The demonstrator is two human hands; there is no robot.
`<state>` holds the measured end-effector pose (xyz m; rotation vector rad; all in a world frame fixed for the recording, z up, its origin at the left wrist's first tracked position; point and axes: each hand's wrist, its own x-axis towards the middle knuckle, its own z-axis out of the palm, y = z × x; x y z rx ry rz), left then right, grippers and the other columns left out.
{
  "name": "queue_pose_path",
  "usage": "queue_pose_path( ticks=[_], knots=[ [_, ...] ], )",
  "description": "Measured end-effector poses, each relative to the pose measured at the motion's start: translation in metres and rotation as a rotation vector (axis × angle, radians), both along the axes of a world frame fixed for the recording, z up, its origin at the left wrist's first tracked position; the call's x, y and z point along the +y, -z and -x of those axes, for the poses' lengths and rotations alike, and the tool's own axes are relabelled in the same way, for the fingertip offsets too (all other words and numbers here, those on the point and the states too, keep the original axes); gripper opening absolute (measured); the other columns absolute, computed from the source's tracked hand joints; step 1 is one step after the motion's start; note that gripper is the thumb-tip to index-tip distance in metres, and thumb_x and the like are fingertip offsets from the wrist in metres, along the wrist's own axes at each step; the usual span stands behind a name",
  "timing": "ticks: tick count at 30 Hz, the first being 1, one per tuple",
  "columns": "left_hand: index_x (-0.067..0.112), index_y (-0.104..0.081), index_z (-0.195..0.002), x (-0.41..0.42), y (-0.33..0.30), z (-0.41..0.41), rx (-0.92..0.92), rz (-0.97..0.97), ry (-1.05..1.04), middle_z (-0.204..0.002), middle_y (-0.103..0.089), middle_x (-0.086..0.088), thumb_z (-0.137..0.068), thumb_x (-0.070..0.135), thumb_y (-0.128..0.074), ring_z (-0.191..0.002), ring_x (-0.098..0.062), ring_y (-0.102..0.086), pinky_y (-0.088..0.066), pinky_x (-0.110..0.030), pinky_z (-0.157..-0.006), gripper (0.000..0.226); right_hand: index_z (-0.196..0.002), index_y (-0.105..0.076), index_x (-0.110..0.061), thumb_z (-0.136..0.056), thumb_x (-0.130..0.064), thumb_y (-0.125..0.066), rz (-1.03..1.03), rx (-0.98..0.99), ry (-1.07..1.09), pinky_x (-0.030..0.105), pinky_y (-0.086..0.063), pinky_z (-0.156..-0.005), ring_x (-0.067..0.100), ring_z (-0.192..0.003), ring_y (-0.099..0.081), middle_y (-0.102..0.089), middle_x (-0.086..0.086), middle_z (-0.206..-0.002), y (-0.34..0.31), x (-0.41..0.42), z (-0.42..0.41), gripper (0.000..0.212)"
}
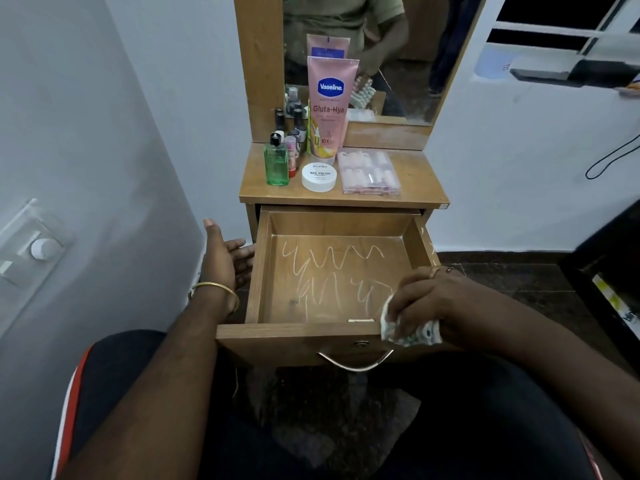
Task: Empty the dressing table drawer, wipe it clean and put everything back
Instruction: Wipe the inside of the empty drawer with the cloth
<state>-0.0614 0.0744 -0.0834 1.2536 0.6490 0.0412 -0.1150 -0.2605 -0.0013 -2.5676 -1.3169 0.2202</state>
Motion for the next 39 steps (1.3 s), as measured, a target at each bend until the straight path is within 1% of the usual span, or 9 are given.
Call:
queue_pose_path(
  ticks=[9, 13, 17, 21, 26, 29, 34, 36, 39],
  knots=[
    [0.008, -0.060, -0.124, -0.001, -0.004, 0.004, 0.017, -0.002, 0.035, -0.096, -0.076, -0.006, -0.084, 0.083, -0.021, -0.091, -0.028, -0.062, -0.044, -0.036, -0.066, 0.093, -0.095, -0.076, -0.030, -0.078, -0.014, -0.076, -0.160, -0.026, -0.100, 0.029, -0.031, -0.083, 0.017, -0.105, -0.056, -0.071, -0.011, -0.109, 0.010, 0.116, 0.012, 0.023],
    [0.007, -0.059, -0.124, -0.002, -0.004, 0.003, 0.012, 0.002, 0.037, -0.102, -0.071, -0.008, -0.085, 0.082, -0.019, -0.084, -0.025, -0.057, -0.042, -0.035, -0.063, 0.093, -0.086, -0.075, -0.023, -0.079, -0.005, -0.071, -0.220, -0.051, -0.163, 0.035, -0.046, -0.077, 0.021, -0.094, -0.060, -0.072, -0.007, -0.097, 0.013, 0.141, 0.013, 0.020],
    [0.009, -0.059, -0.124, -0.004, -0.003, 0.003, 0.015, -0.005, 0.034, -0.101, -0.072, -0.005, -0.087, 0.079, -0.018, -0.082, -0.022, -0.061, -0.045, -0.036, -0.068, 0.090, -0.096, -0.074, -0.028, -0.077, -0.018, -0.076, -0.134, -0.001, -0.065, 0.032, -0.034, -0.089, 0.017, -0.112, -0.055, -0.070, -0.009, -0.115, 0.009, 0.089, 0.011, 0.021],
    [0.009, -0.059, -0.127, -0.005, -0.003, 0.002, 0.020, -0.003, 0.030, -0.100, -0.071, -0.003, -0.086, 0.080, -0.018, -0.081, -0.021, -0.063, -0.046, -0.035, -0.070, 0.091, -0.099, -0.070, -0.038, -0.079, -0.032, -0.075, 0.010, -0.049, 0.032, 0.043, -0.042, -0.095, 0.010, -0.122, -0.050, -0.065, -0.022, -0.119, 0.004, 0.004, 0.014, 0.022],
    [0.010, -0.060, -0.128, -0.005, -0.003, 0.004, 0.032, -0.001, 0.036, -0.102, -0.070, -0.004, -0.085, 0.082, -0.018, -0.085, -0.022, -0.063, -0.047, -0.036, -0.073, 0.094, -0.097, -0.065, -0.037, -0.081, -0.037, -0.065, 0.022, -0.215, 0.069, 0.047, -0.053, -0.083, 0.012, -0.116, -0.056, -0.065, -0.024, -0.114, 0.004, -0.082, 0.017, 0.016],
    [0.009, -0.059, -0.128, -0.005, -0.003, 0.004, 0.029, -0.010, 0.041, -0.105, -0.069, -0.005, -0.085, 0.082, -0.017, -0.087, -0.021, -0.062, -0.047, -0.036, -0.074, 0.094, -0.088, -0.068, -0.031, -0.091, -0.031, -0.062, -0.011, -0.225, 0.062, 0.042, -0.052, -0.083, 0.013, -0.108, -0.061, -0.068, -0.021, -0.109, 0.003, -0.107, 0.019, 0.007],
    [0.011, -0.061, -0.125, -0.004, -0.003, 0.006, 0.038, -0.014, 0.052, -0.114, -0.069, -0.007, -0.083, 0.084, -0.017, -0.096, -0.025, -0.064, -0.047, -0.037, -0.076, 0.094, -0.078, -0.071, -0.023, -0.101, -0.031, -0.048, -0.053, -0.231, 0.048, 0.033, -0.052, -0.081, 0.012, -0.101, -0.063, -0.069, -0.018, -0.100, -0.004, -0.119, 0.019, 0.033],
    [0.012, -0.061, -0.125, -0.004, -0.003, 0.006, 0.042, -0.007, 0.059, -0.112, -0.069, -0.006, -0.083, 0.084, -0.017, -0.098, -0.026, -0.064, -0.048, -0.037, -0.075, 0.094, -0.079, -0.071, -0.024, -0.091, -0.015, -0.064, -0.015, -0.183, 0.076, 0.032, -0.051, -0.081, 0.011, -0.101, -0.063, -0.069, -0.019, -0.099, -0.004, -0.126, 0.015, 0.017],
    [0.011, -0.060, -0.126, -0.003, -0.004, 0.005, 0.045, 0.008, 0.055, -0.114, -0.069, -0.008, -0.082, 0.085, -0.017, -0.095, -0.025, -0.064, -0.048, -0.038, -0.077, 0.096, -0.081, -0.073, -0.027, -0.063, 0.010, -0.072, -0.039, -0.096, 0.175, 0.033, -0.051, -0.080, 0.007, -0.098, -0.064, -0.070, -0.018, -0.099, -0.002, -0.144, 0.008, 0.041]
  ],
)
